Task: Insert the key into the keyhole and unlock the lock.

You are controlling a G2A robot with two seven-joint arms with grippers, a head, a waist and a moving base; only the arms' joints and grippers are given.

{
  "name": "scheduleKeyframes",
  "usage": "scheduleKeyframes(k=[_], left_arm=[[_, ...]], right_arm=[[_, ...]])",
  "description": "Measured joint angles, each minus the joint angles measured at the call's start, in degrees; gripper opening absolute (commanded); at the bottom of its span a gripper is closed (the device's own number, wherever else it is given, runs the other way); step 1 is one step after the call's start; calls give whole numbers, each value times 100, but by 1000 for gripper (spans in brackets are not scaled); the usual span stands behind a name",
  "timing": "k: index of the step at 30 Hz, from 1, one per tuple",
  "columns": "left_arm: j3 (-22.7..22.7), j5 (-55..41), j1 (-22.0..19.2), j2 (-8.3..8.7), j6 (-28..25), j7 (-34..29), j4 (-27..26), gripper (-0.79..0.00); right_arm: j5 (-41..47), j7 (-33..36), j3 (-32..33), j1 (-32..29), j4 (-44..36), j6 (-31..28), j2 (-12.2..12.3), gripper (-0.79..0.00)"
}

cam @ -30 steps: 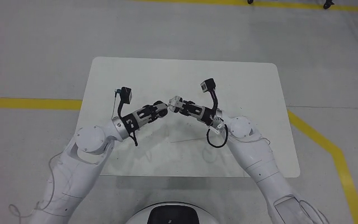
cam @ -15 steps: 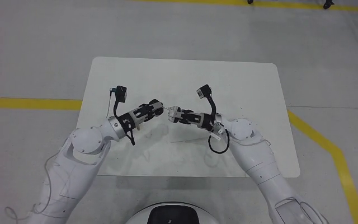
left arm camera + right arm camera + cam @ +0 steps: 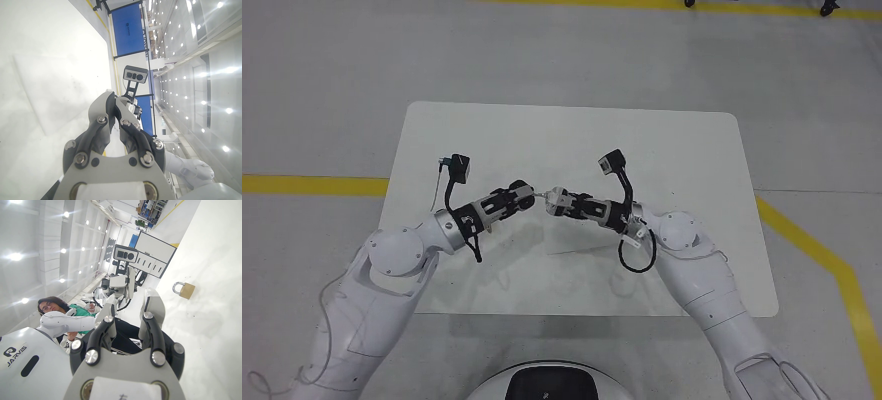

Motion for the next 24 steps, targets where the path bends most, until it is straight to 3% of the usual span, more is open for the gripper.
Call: scheduleKeyframes(k=[8,10,12,18,19,20,21,24], left_arm=[[68,215,-3,12,-37,-29,-63,-785],[70,219,0,13,-51,-16,-63,-785],[65,211,-3,15,-62,-12,-50,-785],[63,191,-5,19,-89,-12,-21,-785],[63,185,-3,20,-105,-15,-14,-717],[63,182,-1,21,-119,-22,-8,-323],[65,176,2,22,-131,-30,-1,0],[55,122,10,26,-148,-82,25,0]], right_arm=[[-29,31,25,34,-3,58,4,-579],[-48,38,17,46,2,82,2,-650],[-58,54,4,57,4,102,-1,-785],[-124,72,-57,99,22,157,-16,-785],[-136,70,-64,104,25,162,-18,-785],[-140,68,-67,106,27,163,-19,-785],[-142,67,-69,108,29,164,-20,-785],[-159,51,-69,111,31,158,-22,-785]])
